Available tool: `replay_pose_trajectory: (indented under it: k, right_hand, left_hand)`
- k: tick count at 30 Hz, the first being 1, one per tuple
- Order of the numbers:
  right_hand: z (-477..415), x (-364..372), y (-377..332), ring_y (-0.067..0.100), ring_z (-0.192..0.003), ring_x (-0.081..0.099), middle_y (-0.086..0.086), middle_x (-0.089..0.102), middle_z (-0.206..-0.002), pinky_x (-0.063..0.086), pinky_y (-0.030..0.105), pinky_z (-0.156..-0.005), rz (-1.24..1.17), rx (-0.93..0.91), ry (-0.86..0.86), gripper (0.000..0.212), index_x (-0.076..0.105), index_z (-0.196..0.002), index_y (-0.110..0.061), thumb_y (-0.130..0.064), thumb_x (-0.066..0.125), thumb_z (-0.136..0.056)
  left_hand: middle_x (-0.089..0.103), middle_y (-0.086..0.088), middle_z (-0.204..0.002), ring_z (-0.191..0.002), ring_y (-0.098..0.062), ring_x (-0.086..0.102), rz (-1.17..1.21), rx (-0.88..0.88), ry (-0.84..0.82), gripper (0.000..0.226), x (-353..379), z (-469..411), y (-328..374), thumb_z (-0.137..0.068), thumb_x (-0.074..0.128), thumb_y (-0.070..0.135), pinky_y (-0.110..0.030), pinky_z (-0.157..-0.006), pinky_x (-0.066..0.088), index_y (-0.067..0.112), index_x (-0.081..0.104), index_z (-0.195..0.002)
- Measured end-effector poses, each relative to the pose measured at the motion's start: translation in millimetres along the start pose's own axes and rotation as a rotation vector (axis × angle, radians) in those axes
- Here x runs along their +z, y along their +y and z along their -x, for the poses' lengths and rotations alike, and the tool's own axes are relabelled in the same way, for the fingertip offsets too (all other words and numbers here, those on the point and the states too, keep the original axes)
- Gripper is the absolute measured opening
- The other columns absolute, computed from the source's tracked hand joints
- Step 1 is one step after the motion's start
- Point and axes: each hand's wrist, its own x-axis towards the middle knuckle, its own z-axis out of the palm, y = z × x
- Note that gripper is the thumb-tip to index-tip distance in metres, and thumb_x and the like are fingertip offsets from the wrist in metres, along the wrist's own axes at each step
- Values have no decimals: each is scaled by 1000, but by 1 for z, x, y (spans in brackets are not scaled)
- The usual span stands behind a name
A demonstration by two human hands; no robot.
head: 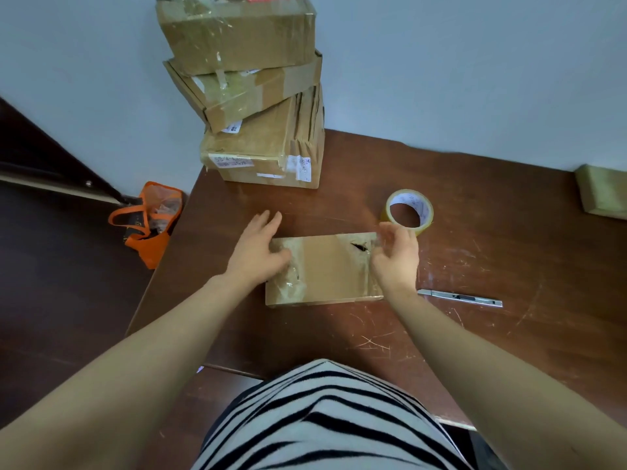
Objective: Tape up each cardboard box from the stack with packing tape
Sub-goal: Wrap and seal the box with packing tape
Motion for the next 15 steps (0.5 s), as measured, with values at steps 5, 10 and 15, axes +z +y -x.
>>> replay_pose_trajectory:
  k: [5, 10, 15]
  right_hand:
    - [5, -10, 10, 12, -116, 51, -6, 54, -126, 37, 23, -94, 7, 145, -253, 50, 50, -134, -20, -4, 49, -87]
    - [38, -3, 13, 19, -117, 55, 1, 56, -124, 44, 33, -99, 27, 67, -380, 52, 47, -135, -15, -5, 52, -84]
    - [40, -7, 12, 18, -128, 36, 5, 35, -139, 34, 25, -103, 285, -275, -430, 57, 35, -146, -19, -8, 45, -91]
  left_hand:
    - [3, 3, -161, -147, -10, -4, -247, 371, -195, 82, 30, 18, 30, -91, 54, 50, -34, -120, 7, 18, 12, -154]
    - [-4, 2, -162, -147, -10, -8, -392, 349, -246, 97, 35, 24, 22, -85, 55, 60, -34, -121, 6, 16, 4, -154]
    - [-31, 0, -154, -140, -13, -31, -612, 380, -350, 138, 38, 33, 18, -59, 55, 86, -40, -114, -21, 13, -19, -150]
